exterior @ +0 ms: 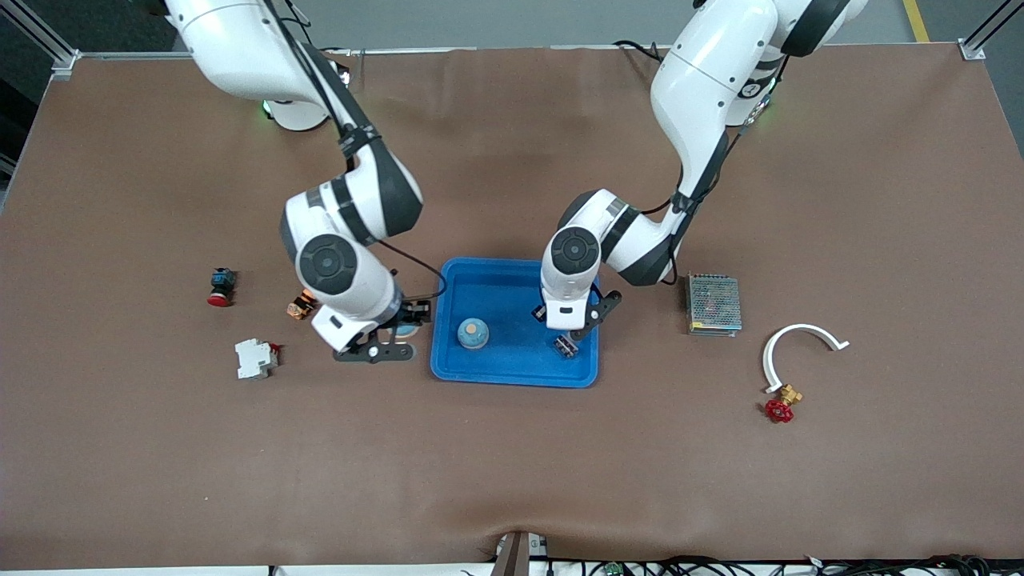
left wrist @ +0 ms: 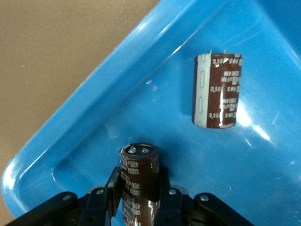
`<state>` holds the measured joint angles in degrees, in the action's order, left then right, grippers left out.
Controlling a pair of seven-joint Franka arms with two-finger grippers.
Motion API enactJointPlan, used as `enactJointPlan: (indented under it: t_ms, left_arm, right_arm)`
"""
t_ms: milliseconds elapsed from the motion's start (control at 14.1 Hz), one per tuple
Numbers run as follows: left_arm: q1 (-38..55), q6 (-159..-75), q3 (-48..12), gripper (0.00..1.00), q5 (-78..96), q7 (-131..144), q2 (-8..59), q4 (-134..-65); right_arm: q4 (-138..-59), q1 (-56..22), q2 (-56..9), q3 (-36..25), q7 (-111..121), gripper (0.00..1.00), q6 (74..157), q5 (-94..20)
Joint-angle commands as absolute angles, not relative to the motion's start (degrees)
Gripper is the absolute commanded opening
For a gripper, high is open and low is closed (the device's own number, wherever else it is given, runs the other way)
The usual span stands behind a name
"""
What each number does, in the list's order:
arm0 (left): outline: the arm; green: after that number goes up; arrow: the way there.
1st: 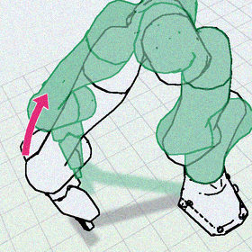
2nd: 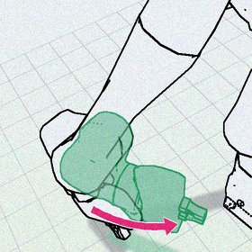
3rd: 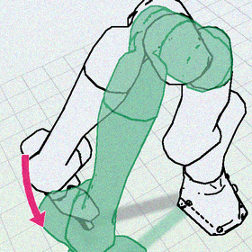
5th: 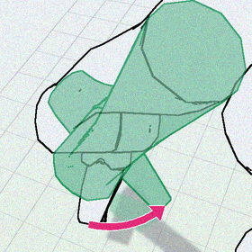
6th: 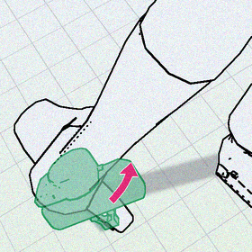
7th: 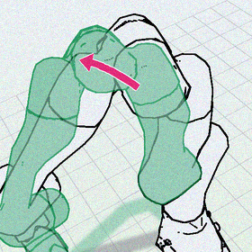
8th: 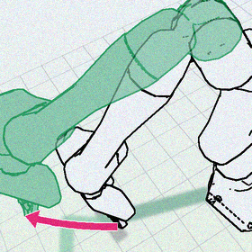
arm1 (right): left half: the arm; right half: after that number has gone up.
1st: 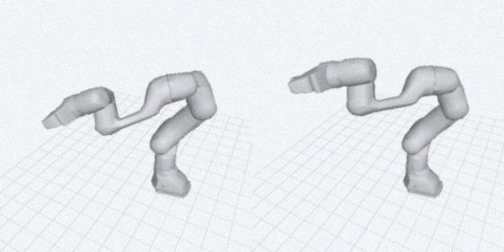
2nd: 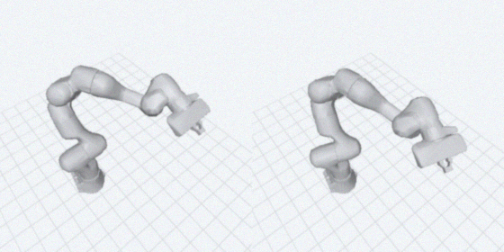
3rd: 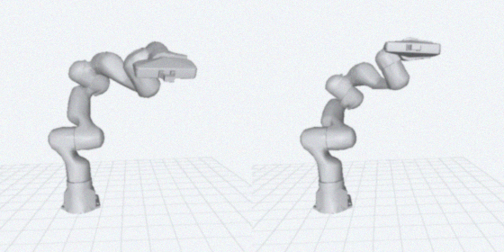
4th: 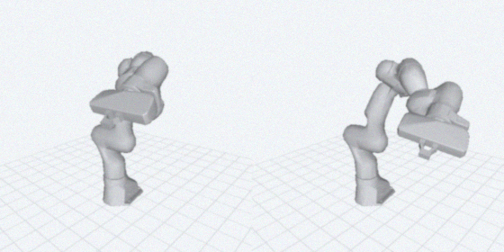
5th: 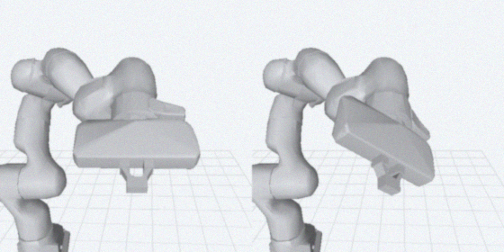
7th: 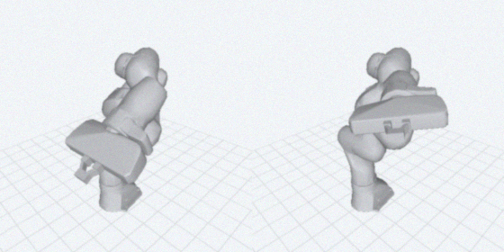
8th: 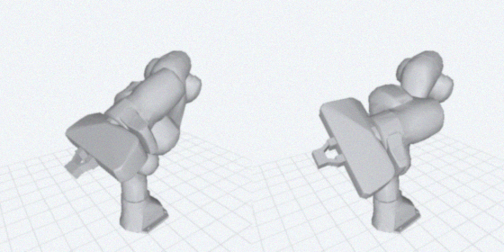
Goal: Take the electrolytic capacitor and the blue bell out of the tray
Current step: 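Carry the bell with the right gripper while the left gripper carries the capacitor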
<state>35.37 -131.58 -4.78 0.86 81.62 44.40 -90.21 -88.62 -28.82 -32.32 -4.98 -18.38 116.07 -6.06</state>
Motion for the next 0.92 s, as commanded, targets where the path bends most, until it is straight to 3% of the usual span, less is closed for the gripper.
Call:
enactJointPlan:
  t_ms: [0,354,851]
  left_arm:
    - [35.51,-130.70,-4.13,0.03,-3.06,83.05,42.20,-89.92]
    - [33.32,-123.42,-3.87,0.03,-3.78,79.12,38.24,-85.45]
    - [21.46,-110.93,-4.13,0.03,-3.43,58.13,29.28,-82.44]
  right_arm:
    - [-91.84,-25.58,-30.32,-4.13,-13.02,0.00,117.33,-4.66]
    - [-95.88,-21.36,-30.32,-4.04,-4.06,0.00,122.77,-2.81]
    - [-102.56,-16.61,-30.76,-4.04,5.79,0.00,133.06,-2.64]
